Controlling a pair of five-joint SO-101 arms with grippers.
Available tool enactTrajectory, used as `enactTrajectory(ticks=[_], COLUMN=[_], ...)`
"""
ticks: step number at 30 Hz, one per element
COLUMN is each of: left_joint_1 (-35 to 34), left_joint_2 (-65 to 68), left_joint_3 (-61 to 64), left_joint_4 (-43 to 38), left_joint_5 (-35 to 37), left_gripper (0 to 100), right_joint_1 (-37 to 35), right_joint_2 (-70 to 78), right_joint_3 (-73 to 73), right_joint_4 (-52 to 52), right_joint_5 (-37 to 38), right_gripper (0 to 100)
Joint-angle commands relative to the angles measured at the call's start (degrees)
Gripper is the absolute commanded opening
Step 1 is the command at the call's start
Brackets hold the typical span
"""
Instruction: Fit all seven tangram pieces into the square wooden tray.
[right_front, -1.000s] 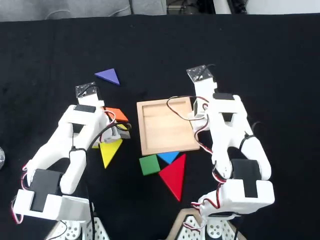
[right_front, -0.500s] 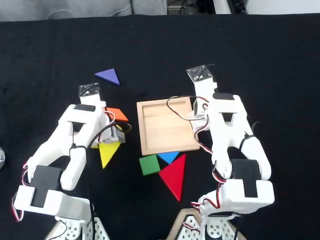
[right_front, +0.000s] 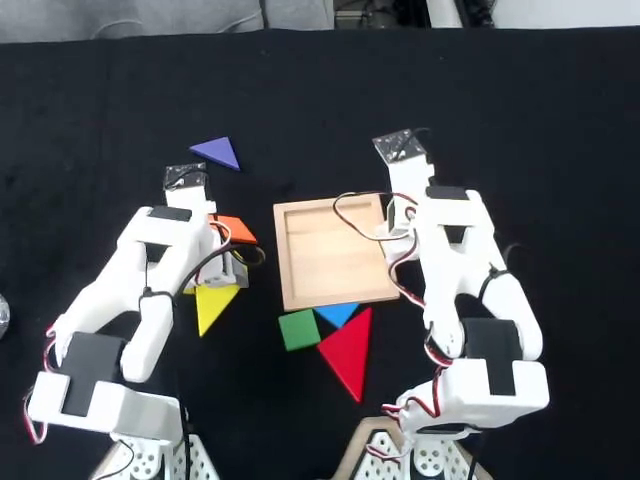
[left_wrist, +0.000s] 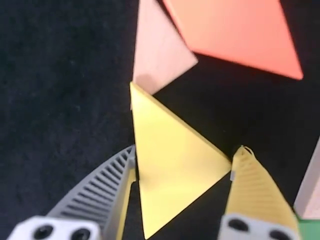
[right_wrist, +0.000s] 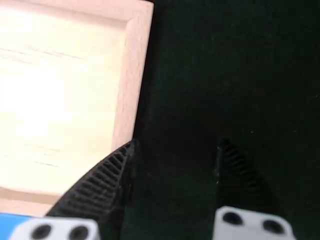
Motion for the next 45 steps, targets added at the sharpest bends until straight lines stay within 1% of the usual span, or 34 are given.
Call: enactTrajectory(ticks=[1,4,7,9,13,15,17,19,22,25,27,32,35,40,45], left_joint_1=[0.04,0.04,1.45,4.44,13.93,17.54,19.47,19.91,20.62,22.2,23.34,25.19,24.4,22.73,22.64], left_joint_2=[-8.44,-15.38,-18.29,-18.29,-15.82,-12.57,-7.91,-1.93,7.3,14.77,17.32,18.2,18.55,18.73,18.73], left_joint_3=[-2.68,-2.07,-2.59,-3.56,-6.02,-9.27,-14.29,-20.09,-27.21,-31.96,-33.8,-35.3,-35.82,-34.42,-34.15], left_joint_4=[1.85,1.76,1.76,1.76,1.49,1.41,1.41,1.93,1.93,2.02,2.02,1.49,1.85,1.67,1.76], left_joint_5=[-0.35,-0.26,0.26,0.35,1.14,3.78,7.21,10.11,12.13,12.13,12.13,12.75,16.62,20.31,21.63], left_gripper=[22,22,22,22,22,22,22,22,22,22,22,22,22,22,22], right_joint_1=[-0.79,-0.7,-0.7,-0.62,-0.35,0.44,1.67,2.81,4.13,4.57,4.57,4.57,4.57,4.57,4.48], right_joint_2=[0.13,0.13,0.13,0.04,0.04,0.04,0.04,0.04,0.04,0.04,0.04,0.04,0.04,0.04,0.04], right_joint_3=[-0.75,-0.75,-0.75,-0.75,-0.84,-1.01,-0.92,-0.84,-0.92,-1.1,-1.19,-0.84,-0.84,-0.84,-0.84], right_joint_4=[-1.41,-1.58,-1.58,-1.58,-1.67,-1.67,-2.81,-3.78,-4.04,-4.13,-4.13,-5.54,-5.54,-5.54,-5.54], right_joint_5=[0.53,0.53,0.53,0.53,0.44,0.18,0.0,-0.09,-0.09,-0.09,-0.09,-0.09,-0.09,-0.09,-0.09], right_gripper=[23.7,23.7,23.7,23.7,23.7,23.7,23.7,23.7,23.7,23.7,23.7,23.7,23.7,23.7,23.7])
